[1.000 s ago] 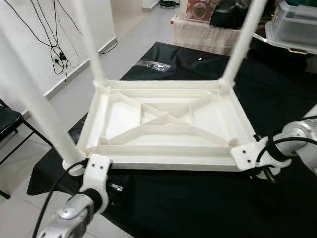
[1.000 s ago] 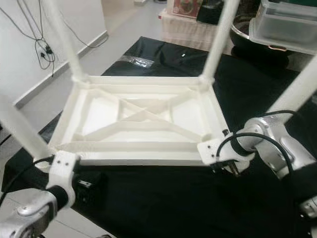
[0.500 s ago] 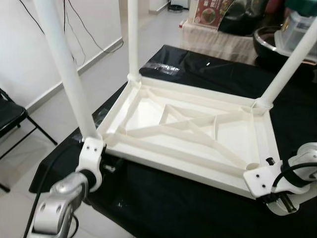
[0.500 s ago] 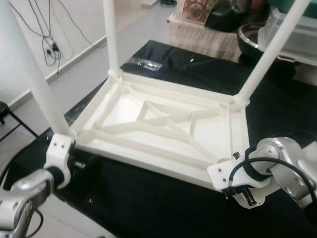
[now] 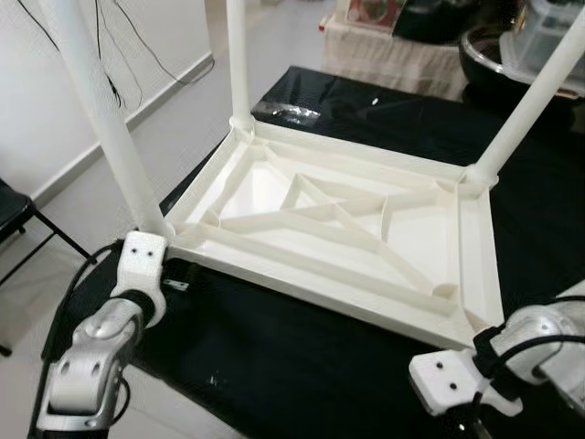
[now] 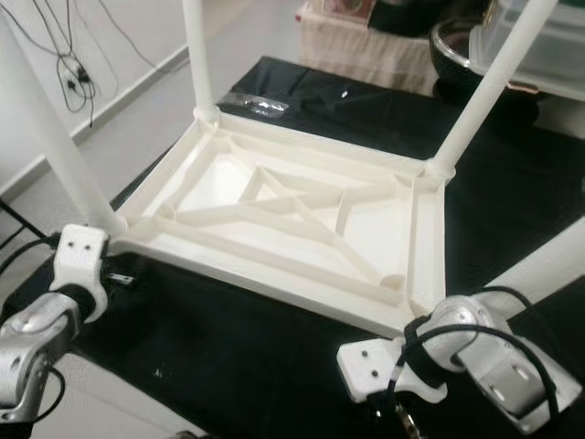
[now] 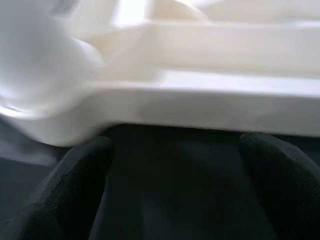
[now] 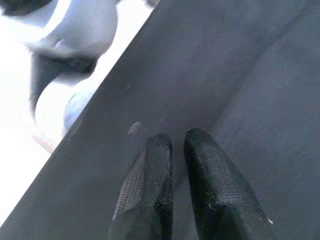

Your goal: Building children table

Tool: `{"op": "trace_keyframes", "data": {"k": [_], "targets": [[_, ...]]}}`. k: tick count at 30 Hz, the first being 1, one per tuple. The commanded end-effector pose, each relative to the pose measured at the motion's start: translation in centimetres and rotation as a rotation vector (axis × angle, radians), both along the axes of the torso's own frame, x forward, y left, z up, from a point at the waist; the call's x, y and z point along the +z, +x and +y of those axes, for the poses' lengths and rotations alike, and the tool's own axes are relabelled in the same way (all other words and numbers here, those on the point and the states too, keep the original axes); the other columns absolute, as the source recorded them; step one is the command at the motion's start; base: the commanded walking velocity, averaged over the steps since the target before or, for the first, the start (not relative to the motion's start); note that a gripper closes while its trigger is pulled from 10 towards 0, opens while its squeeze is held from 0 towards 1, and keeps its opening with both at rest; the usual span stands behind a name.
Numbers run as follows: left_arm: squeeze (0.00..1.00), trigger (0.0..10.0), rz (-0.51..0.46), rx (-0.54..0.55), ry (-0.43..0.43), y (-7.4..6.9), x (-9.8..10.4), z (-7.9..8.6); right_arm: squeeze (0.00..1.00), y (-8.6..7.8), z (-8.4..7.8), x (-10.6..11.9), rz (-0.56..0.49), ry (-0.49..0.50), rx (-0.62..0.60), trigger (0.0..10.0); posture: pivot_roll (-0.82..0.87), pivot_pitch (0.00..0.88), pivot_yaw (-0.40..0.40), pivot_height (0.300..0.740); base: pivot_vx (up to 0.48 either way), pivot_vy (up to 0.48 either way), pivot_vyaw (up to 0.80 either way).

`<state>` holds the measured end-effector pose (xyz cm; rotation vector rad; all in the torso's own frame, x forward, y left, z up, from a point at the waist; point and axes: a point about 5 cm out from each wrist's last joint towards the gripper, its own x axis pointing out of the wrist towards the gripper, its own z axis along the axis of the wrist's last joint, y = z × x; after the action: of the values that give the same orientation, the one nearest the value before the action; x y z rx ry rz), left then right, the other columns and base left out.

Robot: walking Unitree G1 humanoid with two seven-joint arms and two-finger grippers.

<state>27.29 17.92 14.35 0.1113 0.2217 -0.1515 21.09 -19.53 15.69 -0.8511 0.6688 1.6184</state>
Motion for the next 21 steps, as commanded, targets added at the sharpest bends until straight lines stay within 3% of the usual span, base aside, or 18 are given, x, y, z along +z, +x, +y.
{"op": "trace_keyframes", "data": {"k": [1,3,4,5,6,7,9,10,12,13,14,15,16,21], "targets": [[0.00,10.0,0.016,-0.005,-0.001,-0.3,-0.4,-0.3,0.00,0.0,0.3,0.0,-0.028,0.001,-0.006,10.0,0.01,0.170,-0.045,0.740,0.000,0.000,0.00],[0.00,10.0,0.020,-0.013,-0.006,-0.5,-0.6,-0.7,0.00,0.5,0.7,0.2,-0.061,0.040,-0.031,10.0,0.01,0.169,-0.045,0.740,0.000,0.000,0.00],[0.00,10.0,0.018,-0.025,-0.017,-0.6,-0.6,-1.2,0.18,1.2,1.3,0.8,-0.097,0.116,-0.063,10.0,0.01,0.169,-0.043,0.740,0.000,0.000,0.00],[0.00,10.0,0.016,-0.038,-0.023,-0.6,-0.7,-1.6,0.94,2.0,2.0,1.7,-0.137,0.212,-0.114,10.0,0.01,0.167,-0.042,0.740,0.000,0.000,0.00],[0.00,10.0,0.011,-0.050,-0.030,-0.7,-0.6,-2.0,1.00,2.6,2.4,2.5,-0.143,0.300,-0.164,10.0,0.01,0.167,-0.042,0.740,0.000,0.000,0.00],[0.00,10.0,0.011,-0.050,-0.030,-0.7,-0.6,-2.0,1.00,2.6,2.4,2.5,-0.143,0.300,-0.164,10.0,0.01,0.167,-0.042,0.740,0.000,0.000,0.00],[0.00,10.0,-0.007,-0.074,-0.045,-0.7,-0.5,-2.7,1.00,3.1,2.8,4.1,-0.143,0.440,-0.213,10.0,0.01,0.165,-0.042,0.740,0.000,0.000,0.00],[0.00,10.0,-0.007,-0.074,-0.045,-0.7,-0.5,-2.7,1.00,3.1,2.8,4.1,-0.143,0.440,-0.213,10.0,0.01,0.165,-0.042,0.740,0.000,0.000,0.00],[0.00,10.0,-0.032,-0.120,-0.067,-0.9,-0.3,-3.8,1.00,3.6,2.9,5.4,-0.161,0.551,-0.267,10.0,0.00,0.160,-0.041,0.740,0.000,0.000,0.00],[0.00,10.0,-0.032,-0.120,-0.067,-0.9,-0.3,-3.8,1.00,3.6,2.9,5.4,-0.161,0.551,-0.267,10.0,0.00,0.160,-0.041,0.740,0.000,0.000,0.00],[0.00,10.0,-0.044,-0.157,-0.081,-1.0,-0.2,-4.5,1.00,3.8,3.0,5.9,-0.170,0.611,-0.304,10.0,0.00,0.159,-0.042,0.740,0.000,0.000,0.00],[0.00,10.0,-0.044,-0.157,-0.081,-1.0,-0.2,-4.5,1.00,3.8,3.0,5.9,-0.170,0.611,-0.304,10.0,0.00,0.159,-0.042,0.740,0.000,0.000,0.00],[0.00,10.0,-0.062,-0.211,-0.099,-1.2,-0.1,-5.7,1.00,4.0,3.3,6.3,-0.197,0.685,-0.359,10.0,0.00,0.149,-0.041,0.740,0.000,0.000,0.00],[0.00,10.0,-0.075,-0.258,-0.110,-1.5,-0.1,-6.8,1.00,4.7,3.9,6.2,-0.254,0.752,-0.463,10.0,0.00,0.143,-0.039,0.740,0.000,0.000,0.00]]}}
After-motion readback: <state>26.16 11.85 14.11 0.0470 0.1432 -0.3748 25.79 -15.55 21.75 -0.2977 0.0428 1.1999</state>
